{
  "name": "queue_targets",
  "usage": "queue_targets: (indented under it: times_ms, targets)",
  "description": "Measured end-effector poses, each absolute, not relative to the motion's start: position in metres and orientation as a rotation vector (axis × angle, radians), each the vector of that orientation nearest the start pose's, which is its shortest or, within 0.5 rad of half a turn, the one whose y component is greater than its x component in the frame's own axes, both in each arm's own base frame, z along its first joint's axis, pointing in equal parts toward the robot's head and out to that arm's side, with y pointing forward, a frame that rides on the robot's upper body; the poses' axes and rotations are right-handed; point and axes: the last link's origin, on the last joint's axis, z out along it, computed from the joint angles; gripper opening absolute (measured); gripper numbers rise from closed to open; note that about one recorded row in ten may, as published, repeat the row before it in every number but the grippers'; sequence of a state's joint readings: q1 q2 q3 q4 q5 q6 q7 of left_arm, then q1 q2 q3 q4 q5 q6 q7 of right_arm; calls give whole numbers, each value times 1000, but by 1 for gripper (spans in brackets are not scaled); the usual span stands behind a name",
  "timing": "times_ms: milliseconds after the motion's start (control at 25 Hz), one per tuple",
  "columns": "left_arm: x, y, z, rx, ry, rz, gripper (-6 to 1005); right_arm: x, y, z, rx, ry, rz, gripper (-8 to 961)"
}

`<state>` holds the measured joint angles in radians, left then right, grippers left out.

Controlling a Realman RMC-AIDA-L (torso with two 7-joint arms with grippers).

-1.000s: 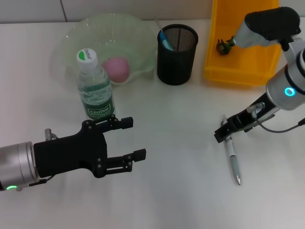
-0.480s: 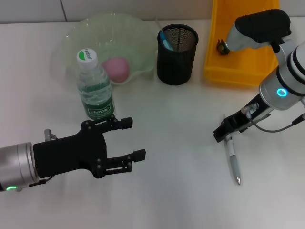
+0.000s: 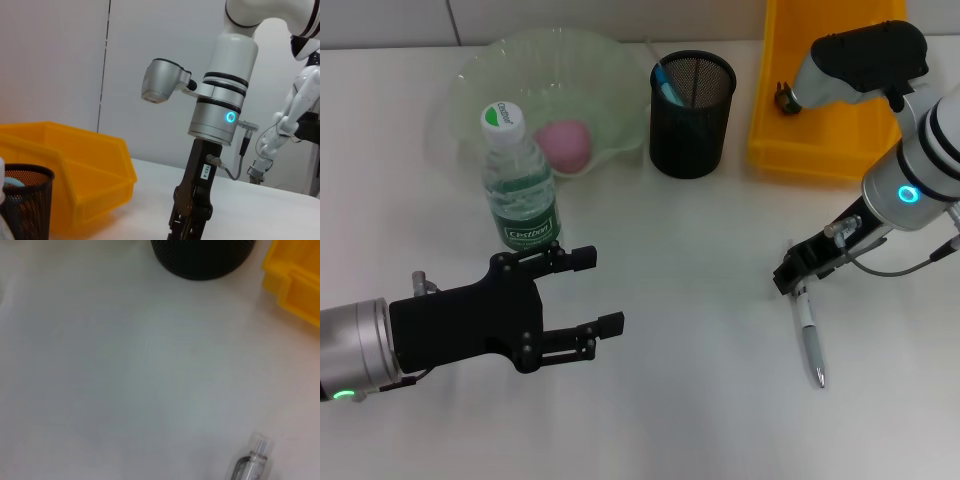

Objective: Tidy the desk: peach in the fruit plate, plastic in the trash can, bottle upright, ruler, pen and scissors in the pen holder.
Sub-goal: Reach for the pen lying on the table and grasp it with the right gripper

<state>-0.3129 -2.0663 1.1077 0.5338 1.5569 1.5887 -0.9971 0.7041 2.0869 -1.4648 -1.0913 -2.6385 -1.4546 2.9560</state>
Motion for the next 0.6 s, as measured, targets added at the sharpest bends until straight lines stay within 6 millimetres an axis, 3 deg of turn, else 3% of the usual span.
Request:
queue_targets:
  times_ms: [480,600]
  targets:
    - [-277,258,-38,-2742,-367,-921,802,200,365,-41,-2309,1384,-572,502]
    - [-278,257,-38,-2741,-370,-921,802,200,365,-41,-2307,1383,-569,423]
